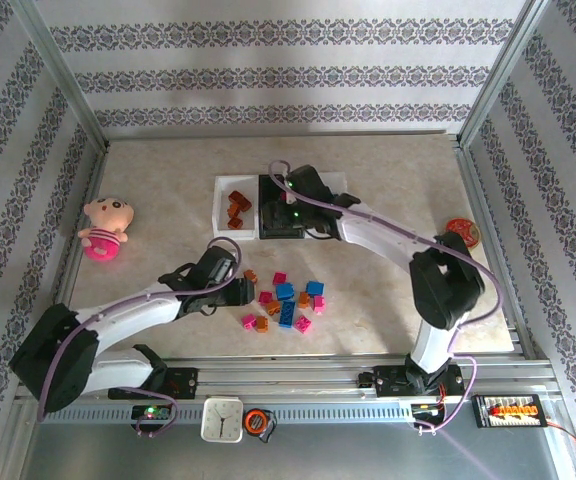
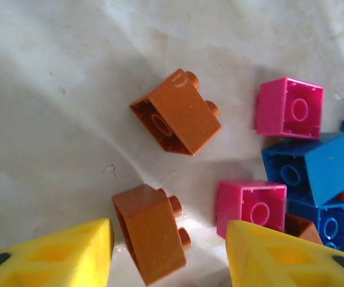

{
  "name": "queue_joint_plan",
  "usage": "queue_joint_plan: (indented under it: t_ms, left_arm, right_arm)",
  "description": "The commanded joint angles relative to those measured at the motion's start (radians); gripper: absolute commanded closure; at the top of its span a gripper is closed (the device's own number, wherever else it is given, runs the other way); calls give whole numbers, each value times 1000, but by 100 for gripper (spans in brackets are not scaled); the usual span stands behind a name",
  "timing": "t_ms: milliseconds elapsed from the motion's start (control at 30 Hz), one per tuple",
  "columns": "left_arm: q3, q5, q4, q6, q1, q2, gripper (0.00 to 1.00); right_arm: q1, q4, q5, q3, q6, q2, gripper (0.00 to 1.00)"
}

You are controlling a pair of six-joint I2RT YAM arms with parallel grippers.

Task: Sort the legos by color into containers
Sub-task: Pick up the lego from the middle-left of the table, then place the lego in the container.

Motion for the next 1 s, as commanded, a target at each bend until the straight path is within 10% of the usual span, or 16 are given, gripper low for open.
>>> queue_joint_plan:
  t_ms: [0,467,967]
  left_arm:
    - [34,-18,-4,18,-17,42,51]
    - [46,-38,-7,11,-5,19,79]
    - [568,-24,8,110,314,366,80]
  right_arm:
    - [-14,58,3,-103,17,-112,36]
    - [-83,47,78,-488,67,-510,35]
    - [-98,1,113,-632,101,-689,35]
